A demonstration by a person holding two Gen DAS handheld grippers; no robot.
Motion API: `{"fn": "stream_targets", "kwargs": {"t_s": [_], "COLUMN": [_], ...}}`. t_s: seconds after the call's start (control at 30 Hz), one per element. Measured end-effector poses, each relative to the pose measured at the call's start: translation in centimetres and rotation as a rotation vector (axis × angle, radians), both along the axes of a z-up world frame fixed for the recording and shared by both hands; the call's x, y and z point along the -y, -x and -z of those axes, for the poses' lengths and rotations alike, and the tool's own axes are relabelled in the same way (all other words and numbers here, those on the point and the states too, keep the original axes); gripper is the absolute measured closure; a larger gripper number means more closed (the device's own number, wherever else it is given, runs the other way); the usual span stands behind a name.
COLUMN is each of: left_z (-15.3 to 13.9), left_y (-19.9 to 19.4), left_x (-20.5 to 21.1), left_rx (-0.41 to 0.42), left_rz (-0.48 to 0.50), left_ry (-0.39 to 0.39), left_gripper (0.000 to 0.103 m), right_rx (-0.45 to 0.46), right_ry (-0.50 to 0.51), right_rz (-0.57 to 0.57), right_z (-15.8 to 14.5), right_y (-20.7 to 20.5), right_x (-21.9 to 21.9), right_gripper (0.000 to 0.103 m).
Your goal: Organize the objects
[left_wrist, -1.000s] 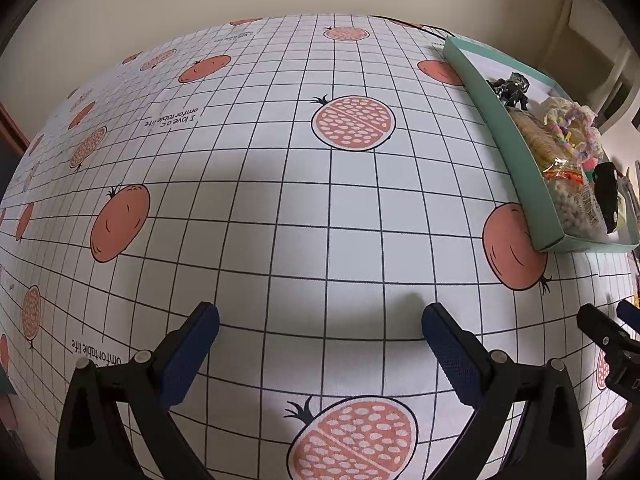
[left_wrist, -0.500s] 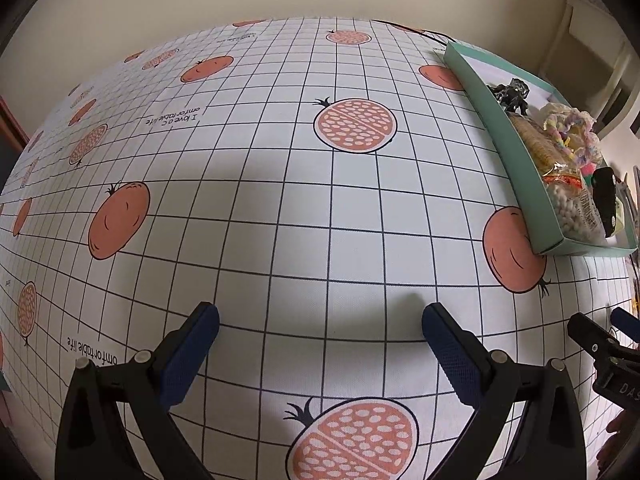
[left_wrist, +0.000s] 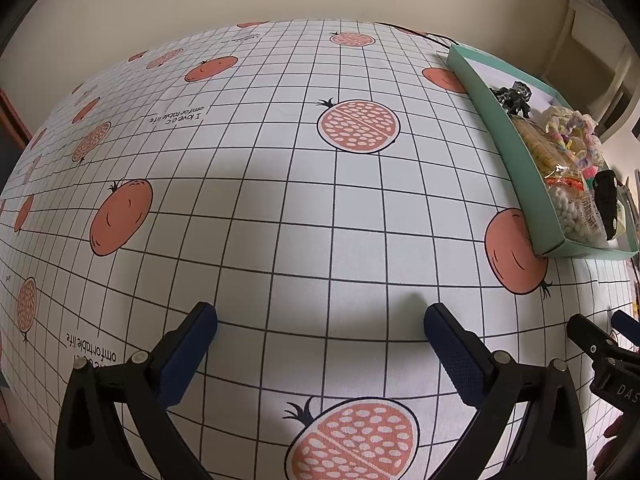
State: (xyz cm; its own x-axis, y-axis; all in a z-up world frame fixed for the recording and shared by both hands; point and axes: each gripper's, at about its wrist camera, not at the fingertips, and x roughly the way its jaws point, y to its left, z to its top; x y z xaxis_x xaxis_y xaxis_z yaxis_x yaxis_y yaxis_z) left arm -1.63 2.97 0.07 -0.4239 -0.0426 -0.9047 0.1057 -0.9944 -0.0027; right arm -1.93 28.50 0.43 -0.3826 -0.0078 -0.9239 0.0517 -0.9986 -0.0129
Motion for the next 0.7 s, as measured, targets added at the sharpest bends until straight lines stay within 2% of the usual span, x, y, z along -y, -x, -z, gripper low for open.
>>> {"fn": "stream_targets", "kwargs": {"t_s": [0.47, 0.7], "left_z": [-0.1, -0.1], "left_y": [-0.4, -0.5], "left_x": [-0.1, -0.2], "left_rx": [-0.008, -0.011], "left_rz": [-0.023, -0.034], "left_ry": [-0.002, -0.002], "left_gripper": [0.000, 0.000], "right_rx": [-0.015, -0.016], "right_ry": [-0.001, 0.000], "right_rz": [0.014, 0.013], "right_z": [-0.3, -0.1], "right_y": [-0.1, -0.9], "right_x": [1.3, 0.3], "right_gripper": [0.000, 0.000]}}
